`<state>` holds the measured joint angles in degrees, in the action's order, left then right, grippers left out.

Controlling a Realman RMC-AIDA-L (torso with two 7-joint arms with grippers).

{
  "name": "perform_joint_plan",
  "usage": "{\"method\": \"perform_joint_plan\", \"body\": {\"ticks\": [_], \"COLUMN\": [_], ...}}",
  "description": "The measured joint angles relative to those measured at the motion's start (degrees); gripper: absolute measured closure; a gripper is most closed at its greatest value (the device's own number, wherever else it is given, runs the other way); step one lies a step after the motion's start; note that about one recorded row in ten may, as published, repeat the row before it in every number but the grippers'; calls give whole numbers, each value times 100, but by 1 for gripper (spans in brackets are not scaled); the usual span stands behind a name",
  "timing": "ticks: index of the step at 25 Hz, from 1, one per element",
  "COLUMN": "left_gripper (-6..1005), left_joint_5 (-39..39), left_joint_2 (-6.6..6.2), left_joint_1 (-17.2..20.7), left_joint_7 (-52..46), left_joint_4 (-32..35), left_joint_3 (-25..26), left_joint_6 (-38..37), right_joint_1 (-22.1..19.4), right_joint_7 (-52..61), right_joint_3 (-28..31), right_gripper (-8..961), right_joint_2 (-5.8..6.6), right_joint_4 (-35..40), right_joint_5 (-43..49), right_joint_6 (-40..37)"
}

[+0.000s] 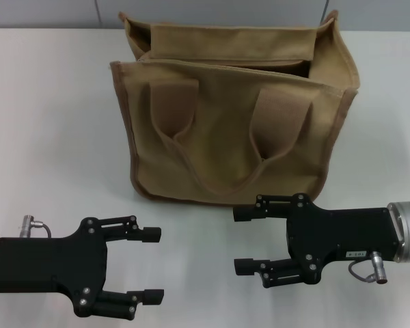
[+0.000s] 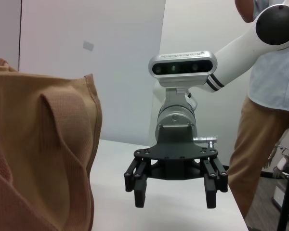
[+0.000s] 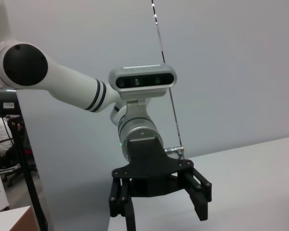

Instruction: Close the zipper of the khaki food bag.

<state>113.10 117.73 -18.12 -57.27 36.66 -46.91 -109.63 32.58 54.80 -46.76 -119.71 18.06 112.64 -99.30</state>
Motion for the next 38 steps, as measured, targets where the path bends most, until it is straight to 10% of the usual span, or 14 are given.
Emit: {"method": "perform_joint_plan", "body": {"ticks": [15,26,38], "left_gripper": [189,188,189], "left_joint_5": [-8,-190,-437], "left_joint_2": [31,84,104], "left_joint_1": [-18,41,-428], "left_joint_7": [90,572,897], "left_joint_4": [-22,-363,-875], "left_joint_3": [67,1949,2404], "left_joint_6": [32,218,1916], "right_joint_1": [11,313,383], "right_joint_7": [-133,-1440,-2166], "right_joint_3": [35,120,284], "right_gripper": [186,187,187], "right_joint_2": [-7,-17,-17], "right_joint_4": [-239,-1606,-2255], "right_joint_5": [-190,-888,-938], "right_joint_6": [25,-215,-329]}}
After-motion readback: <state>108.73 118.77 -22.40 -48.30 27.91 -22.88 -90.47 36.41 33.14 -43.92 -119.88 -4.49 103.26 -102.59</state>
